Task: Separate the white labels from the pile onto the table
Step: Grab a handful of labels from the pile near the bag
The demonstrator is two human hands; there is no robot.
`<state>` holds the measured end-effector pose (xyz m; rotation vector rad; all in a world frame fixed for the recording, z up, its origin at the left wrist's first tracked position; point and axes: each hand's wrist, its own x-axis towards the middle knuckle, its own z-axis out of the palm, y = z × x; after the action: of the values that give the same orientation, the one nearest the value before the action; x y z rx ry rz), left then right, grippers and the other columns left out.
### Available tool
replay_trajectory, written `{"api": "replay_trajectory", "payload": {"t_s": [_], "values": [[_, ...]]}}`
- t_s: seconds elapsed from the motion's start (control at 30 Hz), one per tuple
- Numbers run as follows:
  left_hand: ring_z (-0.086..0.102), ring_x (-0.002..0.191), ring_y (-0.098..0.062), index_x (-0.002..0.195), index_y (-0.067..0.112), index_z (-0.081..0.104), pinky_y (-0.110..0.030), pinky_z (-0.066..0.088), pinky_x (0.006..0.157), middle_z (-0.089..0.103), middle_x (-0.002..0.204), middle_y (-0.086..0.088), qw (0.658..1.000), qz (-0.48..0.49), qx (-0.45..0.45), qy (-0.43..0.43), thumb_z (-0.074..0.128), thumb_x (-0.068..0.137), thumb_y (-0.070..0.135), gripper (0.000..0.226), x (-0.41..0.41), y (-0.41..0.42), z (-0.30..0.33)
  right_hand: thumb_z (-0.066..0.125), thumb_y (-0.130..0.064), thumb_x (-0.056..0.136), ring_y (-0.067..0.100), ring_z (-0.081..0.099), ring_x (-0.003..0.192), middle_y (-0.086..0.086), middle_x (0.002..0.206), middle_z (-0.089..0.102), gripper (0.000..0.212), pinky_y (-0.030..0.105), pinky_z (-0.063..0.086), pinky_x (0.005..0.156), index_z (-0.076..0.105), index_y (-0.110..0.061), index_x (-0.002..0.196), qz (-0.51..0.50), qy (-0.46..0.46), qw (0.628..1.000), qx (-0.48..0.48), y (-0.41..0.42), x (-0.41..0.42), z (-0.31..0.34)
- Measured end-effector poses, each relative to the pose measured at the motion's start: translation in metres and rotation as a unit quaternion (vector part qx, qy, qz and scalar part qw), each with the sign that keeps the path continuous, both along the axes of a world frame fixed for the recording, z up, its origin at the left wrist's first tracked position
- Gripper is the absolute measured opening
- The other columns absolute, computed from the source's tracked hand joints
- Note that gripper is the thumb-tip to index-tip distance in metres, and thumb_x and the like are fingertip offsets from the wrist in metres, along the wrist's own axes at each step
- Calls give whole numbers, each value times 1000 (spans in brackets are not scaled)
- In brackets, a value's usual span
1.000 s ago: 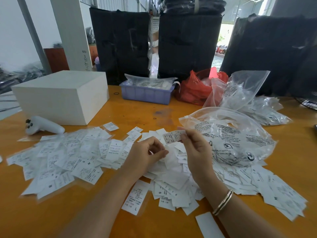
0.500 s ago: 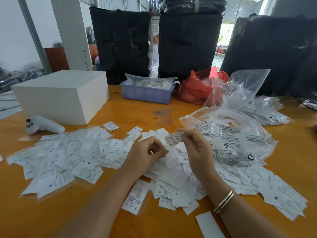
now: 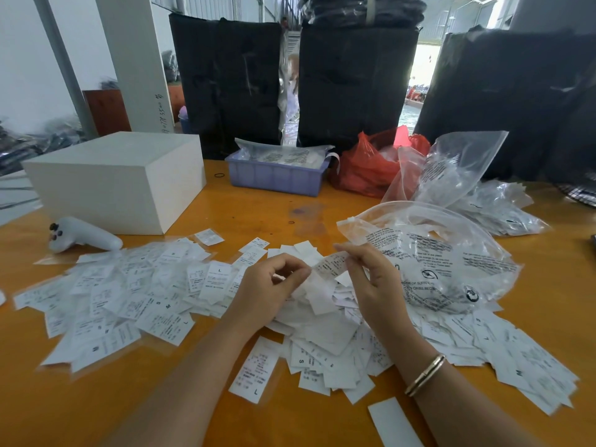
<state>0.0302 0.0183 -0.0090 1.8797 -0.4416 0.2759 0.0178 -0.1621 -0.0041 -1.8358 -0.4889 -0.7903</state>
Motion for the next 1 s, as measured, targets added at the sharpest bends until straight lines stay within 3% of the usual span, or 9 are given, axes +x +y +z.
{"api": "replay_trajectory", "payload": {"t_s": [0.17,0.3,0.43,0.7,0.87,1.0], "values": [[63,71,-2,80,37,66,-14,51,62,70,79,16,1000,-28,-5,9,64,78,44,8,-1,-3,0,54,6,89,9,54,72,0,81,61,33,13,43,61,66,-20,107,1,-9,999,-35,4,0,-1],[60,69,1,78,32,68,-12,49,62,69,78,17,1000,-2,-3,4,71,81,31,4,3,0,-3,55,1,91,10,61,73,-5,76,66,38,20,50,68,65,-35,99,9,36,994,106,4,-1,3],[59,67,3,77,32,67,-11,48,60,68,77,19,1000,9,-1,0,72,81,29,7,4,0,-4,58,-6,91,12,64,72,-5,77,70,32,32,54,73,69,-36,92,23,55,977,205,4,-3,7],[59,67,3,77,32,67,-11,48,60,68,77,20,1000,13,3,-20,73,80,27,8,3,-1,-3,56,1,91,6,64,73,-3,78,67,35,19,52,67,65,-32,98,0,16,994,107,7,-7,6],[59,66,3,78,31,67,-10,47,58,68,77,20,1000,7,-2,-23,72,81,26,8,3,0,-2,58,5,88,9,62,73,-11,82,63,32,22,51,64,64,-25,101,-24,-28,999,26,7,-7,5],[61,68,0,80,34,66,-12,49,58,68,77,16,1000,6,-6,-22,66,77,45,11,1,-1,0,58,5,88,13,59,74,2,83,64,31,30,50,60,66,-20,104,-19,-27,999,-26,3,-6,2]]}}
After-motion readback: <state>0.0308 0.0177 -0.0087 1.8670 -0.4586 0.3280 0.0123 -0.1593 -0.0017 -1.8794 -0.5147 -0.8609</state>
